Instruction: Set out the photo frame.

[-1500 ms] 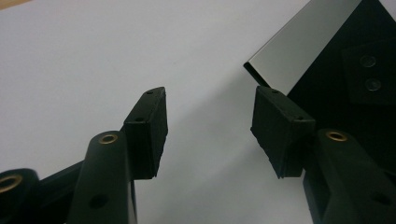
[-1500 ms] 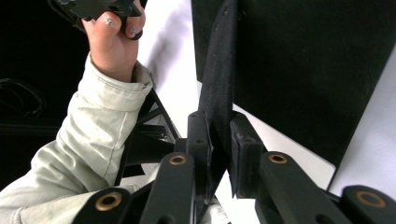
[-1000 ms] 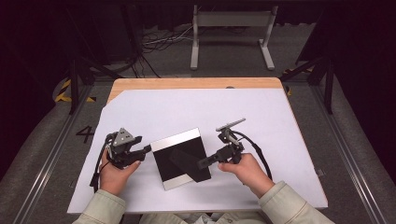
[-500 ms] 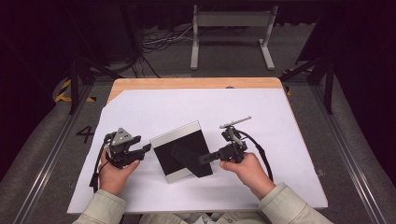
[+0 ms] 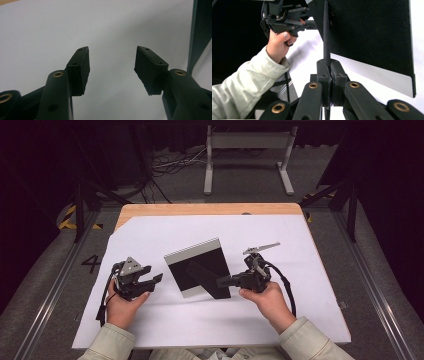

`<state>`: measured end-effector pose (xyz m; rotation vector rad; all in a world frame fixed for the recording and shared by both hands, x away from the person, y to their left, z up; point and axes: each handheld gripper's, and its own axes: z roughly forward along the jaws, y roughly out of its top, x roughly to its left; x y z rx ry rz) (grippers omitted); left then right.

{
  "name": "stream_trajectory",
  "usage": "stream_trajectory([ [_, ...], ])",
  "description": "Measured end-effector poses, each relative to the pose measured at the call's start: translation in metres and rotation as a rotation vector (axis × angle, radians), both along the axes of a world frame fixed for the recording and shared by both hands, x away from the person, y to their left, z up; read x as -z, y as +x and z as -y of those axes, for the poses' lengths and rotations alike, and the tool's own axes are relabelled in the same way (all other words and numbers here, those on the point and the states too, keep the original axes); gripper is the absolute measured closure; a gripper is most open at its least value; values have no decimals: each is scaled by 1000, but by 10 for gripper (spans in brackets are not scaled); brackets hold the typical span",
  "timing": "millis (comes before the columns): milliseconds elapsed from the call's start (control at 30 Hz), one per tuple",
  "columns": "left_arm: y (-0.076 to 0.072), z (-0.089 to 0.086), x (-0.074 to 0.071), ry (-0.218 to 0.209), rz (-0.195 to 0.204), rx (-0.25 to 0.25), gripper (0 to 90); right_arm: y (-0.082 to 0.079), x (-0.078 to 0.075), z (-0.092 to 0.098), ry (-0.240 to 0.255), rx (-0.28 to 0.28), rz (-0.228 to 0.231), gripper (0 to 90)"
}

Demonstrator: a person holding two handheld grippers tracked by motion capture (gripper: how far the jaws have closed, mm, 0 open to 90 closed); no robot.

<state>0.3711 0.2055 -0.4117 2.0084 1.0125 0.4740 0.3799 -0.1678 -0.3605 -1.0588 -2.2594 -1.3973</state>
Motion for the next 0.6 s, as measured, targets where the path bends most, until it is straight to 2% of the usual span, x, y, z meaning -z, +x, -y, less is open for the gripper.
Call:
stream_trajectory([
  [233,0,1,0,-2,-6,-2,462,1,1,6,-5,35,105,877],
  [267,0,1,0,0,-4,0,462,1,1,6,-5,35,105,877],
  [300,0,1,0,-2,-5,0,461,1,3,8,-23,46,141,877],
  [433,0,1,0,-2,-6,-1,461,0,6,12,-56,73,197,878],
  [600,0,1,1,-3,-2,2,461,1,10,18,-53,102,216,878],
])
